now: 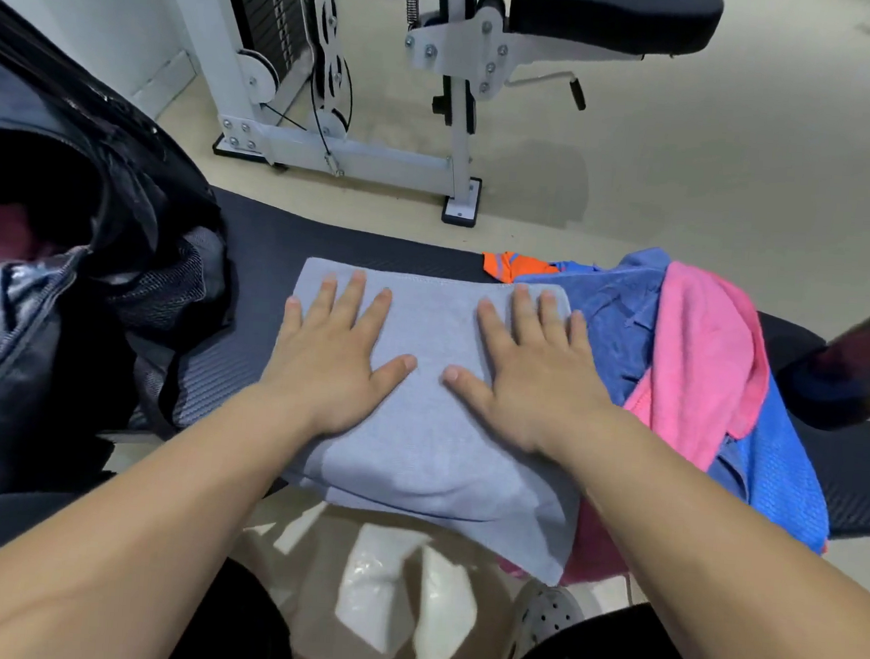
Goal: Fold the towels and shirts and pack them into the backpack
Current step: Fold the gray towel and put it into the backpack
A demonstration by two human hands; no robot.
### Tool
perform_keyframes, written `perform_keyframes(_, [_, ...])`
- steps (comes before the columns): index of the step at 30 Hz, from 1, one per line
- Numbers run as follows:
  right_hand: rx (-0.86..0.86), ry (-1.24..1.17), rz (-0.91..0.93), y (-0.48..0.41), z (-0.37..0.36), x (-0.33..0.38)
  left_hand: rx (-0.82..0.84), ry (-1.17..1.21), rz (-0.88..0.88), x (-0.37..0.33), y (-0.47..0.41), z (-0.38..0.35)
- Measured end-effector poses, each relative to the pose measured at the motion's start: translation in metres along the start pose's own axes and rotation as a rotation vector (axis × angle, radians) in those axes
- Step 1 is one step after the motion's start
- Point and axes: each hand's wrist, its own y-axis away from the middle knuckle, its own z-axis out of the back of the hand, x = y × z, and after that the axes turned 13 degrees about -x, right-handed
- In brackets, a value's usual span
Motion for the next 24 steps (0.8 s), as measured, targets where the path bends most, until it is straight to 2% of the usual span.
perform_keyframes(3, [0.004, 0.001, -0.055, -0.007, -0.021, -0.011, 0.000, 0.026, 0.017, 0.004, -0.005, -0.011])
perform_keyframes(7, [-0.015, -0.003, -0.034, -0.010, -0.015, -0.014, 0.057, 0.064, 0.016, 0.008, -0.016, -0.001])
perform_keyframes(11, [-0.310, 0.003, 0.012, -0.037, 0.008, -0.031, -0.137, 0.067, -0.028, 0.021, -0.045, 0.022])
perform_keyframes(13, [-0.364, -0.026, 0.042, -0.057, 0.016, -0.040, -0.187, 0.028, -0.038, 0.029, -0.061, 0.029])
perform_keyframes(18, [-0.279, 0.096, 0.098, -0.087, 0.013, -0.058, -0.066, -0.060, -0.018, 0.043, -0.083, 0.033])
perform_keyframes(24, [-0.233, 0.028, 0.051, -0.092, 0.010, -0.066, -0.012, -0.021, 0.083, 0.049, -0.096, 0.038])
